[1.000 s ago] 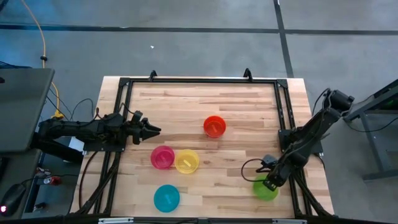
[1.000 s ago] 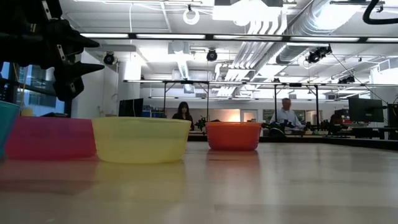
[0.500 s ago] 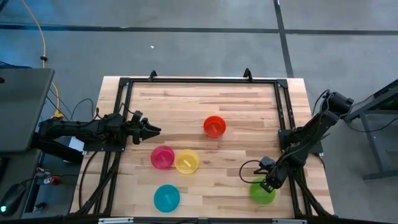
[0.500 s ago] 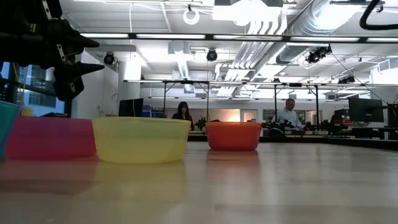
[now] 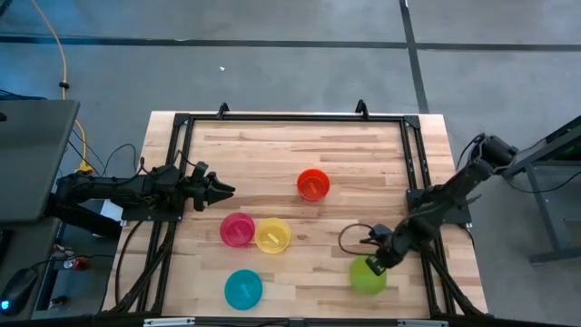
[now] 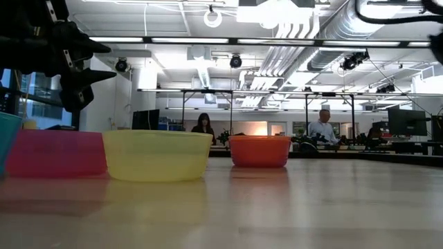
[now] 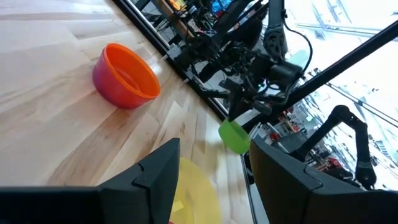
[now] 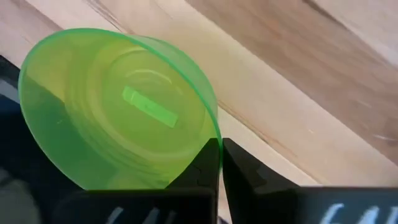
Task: Nest bowls inside each other
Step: Stack the green bowl on the orange bowl
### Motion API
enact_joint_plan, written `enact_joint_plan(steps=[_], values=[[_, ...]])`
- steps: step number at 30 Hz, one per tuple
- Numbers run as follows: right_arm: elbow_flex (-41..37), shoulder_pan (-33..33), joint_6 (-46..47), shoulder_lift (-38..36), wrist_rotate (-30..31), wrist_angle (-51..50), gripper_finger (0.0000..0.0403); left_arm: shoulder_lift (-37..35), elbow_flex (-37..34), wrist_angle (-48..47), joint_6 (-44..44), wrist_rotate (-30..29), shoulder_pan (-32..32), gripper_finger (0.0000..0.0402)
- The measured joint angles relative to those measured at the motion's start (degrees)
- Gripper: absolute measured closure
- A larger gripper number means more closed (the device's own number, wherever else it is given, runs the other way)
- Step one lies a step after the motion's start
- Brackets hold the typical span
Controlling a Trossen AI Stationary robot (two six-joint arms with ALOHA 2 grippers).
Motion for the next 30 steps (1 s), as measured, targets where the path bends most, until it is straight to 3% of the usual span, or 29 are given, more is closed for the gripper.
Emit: enact_joint_plan(steps=[8, 18, 30], values=[[6.29, -10.13, -3.19, 0.00, -0.46, -5.25, 0.0402, 0.00, 0.00, -0.02, 0.28, 0.02, 0.00, 0.0218], [16.14, -27.95, -15.62, -0.02, -0.34, -22.07, 0.0403, 0.01, 0.00, -0.11, 3.06, 0.03, -0.01, 0.0218], [18.72, -50.25, -32.50, -0.02, 0.77, -22.39, 0.0403, -0.02, 0.00, -0.50, 4.36, 0.61, -0.01, 0.0218]])
